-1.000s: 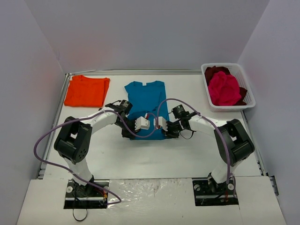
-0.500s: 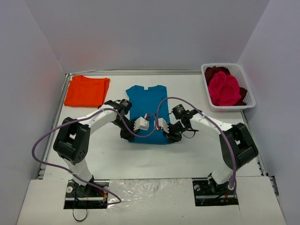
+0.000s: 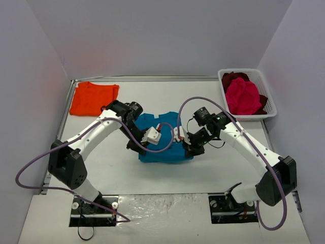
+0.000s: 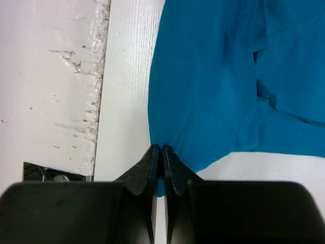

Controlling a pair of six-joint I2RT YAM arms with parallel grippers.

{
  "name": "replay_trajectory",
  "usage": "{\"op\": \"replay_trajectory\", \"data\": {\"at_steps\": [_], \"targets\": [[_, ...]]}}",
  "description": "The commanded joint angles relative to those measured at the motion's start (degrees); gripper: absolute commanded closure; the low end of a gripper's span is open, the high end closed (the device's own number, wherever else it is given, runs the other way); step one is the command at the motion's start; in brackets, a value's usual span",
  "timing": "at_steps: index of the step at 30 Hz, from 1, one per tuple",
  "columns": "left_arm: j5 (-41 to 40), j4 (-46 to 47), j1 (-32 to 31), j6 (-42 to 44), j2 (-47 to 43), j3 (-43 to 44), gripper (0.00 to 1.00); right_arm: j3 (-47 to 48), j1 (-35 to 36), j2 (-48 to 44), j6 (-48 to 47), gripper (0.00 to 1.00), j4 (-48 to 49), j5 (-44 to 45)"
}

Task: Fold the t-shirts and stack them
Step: Fold the long partially folded tshirt into a neat square

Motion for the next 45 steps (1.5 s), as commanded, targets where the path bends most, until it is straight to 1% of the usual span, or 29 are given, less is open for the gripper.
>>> {"op": "replay_trajectory", "data": {"at_steps": [1, 8, 9, 13, 25, 30, 37, 44, 45], "targets": [[2.62, -17.80, -0.18, 4.10, -1.13, 3.82, 0.98, 3.88, -0.68, -0.87, -2.77, 1.00, -8.14, -3.70], [-0.01, -9.55, 0.34, -2.83, -4.21, 3.29, 0.98, 7.84, -0.85, 1.23, -4.18, 1.00, -7.70, -1.25], [-0.63, -7.28, 0.78, -3.98, -4.38, 3.29, 0.98, 9.06, -0.94, 2.02, -4.26, 1.00, -7.44, -0.90], [-3.53, -4.97, 2.01, -6.35, -4.21, 4.34, 0.98, 12.23, -2.17, 4.13, -4.26, 1.00, -6.38, 0.25], [-8.01, -0.49, 5.53, -9.70, -3.77, 9.26, 0.98, 22.95, -5.77, 12.66, -6.28, 1.00, -5.41, 0.34], [-10.91, 1.27, 6.14, -10.23, -1.66, 11.46, 0.98, 26.38, -6.74, 16.26, -7.16, 1.00, -5.41, 0.60], [-12.76, 3.56, 7.81, -10.23, 1.85, 14.98, 0.97, 32.09, -8.59, 21.36, -8.57, 1.00, -5.41, 0.69], [-13.73, 4.17, 9.83, -8.30, 8.09, 19.28, 0.98, 38.42, -10.78, 29.79, -10.24, 1.00, -5.68, 0.25], [-13.64, 3.91, 10.71, -7.69, 9.05, 19.98, 0.98, 40.43, -10.96, 30.93, -10.24, 1.00, -5.68, 0.16]]}}
